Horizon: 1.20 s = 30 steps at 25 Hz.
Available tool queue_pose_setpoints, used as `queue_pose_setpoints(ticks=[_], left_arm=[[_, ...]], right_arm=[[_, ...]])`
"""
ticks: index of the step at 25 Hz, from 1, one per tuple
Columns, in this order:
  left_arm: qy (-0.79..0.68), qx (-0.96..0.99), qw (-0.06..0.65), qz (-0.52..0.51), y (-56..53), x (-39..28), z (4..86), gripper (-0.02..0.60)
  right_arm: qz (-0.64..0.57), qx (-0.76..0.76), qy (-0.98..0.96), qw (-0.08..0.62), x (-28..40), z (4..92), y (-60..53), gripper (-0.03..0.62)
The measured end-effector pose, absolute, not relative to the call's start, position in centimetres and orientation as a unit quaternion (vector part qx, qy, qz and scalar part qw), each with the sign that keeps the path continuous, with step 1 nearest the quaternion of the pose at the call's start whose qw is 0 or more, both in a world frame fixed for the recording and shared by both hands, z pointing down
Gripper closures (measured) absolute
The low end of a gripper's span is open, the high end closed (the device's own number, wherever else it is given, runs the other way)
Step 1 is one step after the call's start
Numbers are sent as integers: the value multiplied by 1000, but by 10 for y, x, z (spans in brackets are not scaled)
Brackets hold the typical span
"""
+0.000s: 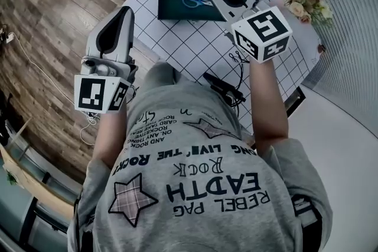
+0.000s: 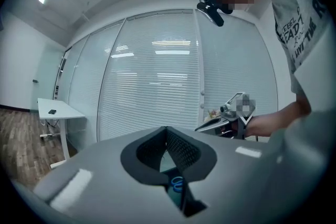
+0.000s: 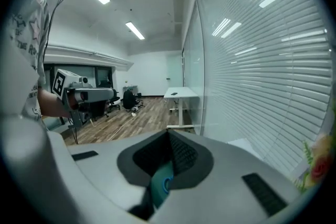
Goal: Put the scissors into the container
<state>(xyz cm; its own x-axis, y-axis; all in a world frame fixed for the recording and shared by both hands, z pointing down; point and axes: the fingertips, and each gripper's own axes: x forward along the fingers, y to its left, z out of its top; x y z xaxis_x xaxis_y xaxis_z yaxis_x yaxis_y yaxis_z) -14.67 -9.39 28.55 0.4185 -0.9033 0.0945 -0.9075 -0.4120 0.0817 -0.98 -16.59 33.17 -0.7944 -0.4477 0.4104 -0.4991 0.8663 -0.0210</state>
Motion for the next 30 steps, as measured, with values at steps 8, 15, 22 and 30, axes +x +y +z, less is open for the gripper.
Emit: queue_pose_setpoints(ticks=[8, 15, 22, 30], left_arm=[[-527, 849, 35, 14, -95, -139, 262, 571], [-514, 858, 17, 7, -97, -129, 247, 572], [-499, 867, 10, 5, -98, -123, 237, 571], [-490, 872, 0, -5, -100, -123, 228, 571]], right_arm=[[61, 282, -946, 148, 11, 300, -149, 579], [44, 304, -943, 128, 29, 277, -138, 579], [31, 326, -937, 123, 44, 259, -129, 579], [13, 365, -926, 95, 62, 239, -118, 579]])
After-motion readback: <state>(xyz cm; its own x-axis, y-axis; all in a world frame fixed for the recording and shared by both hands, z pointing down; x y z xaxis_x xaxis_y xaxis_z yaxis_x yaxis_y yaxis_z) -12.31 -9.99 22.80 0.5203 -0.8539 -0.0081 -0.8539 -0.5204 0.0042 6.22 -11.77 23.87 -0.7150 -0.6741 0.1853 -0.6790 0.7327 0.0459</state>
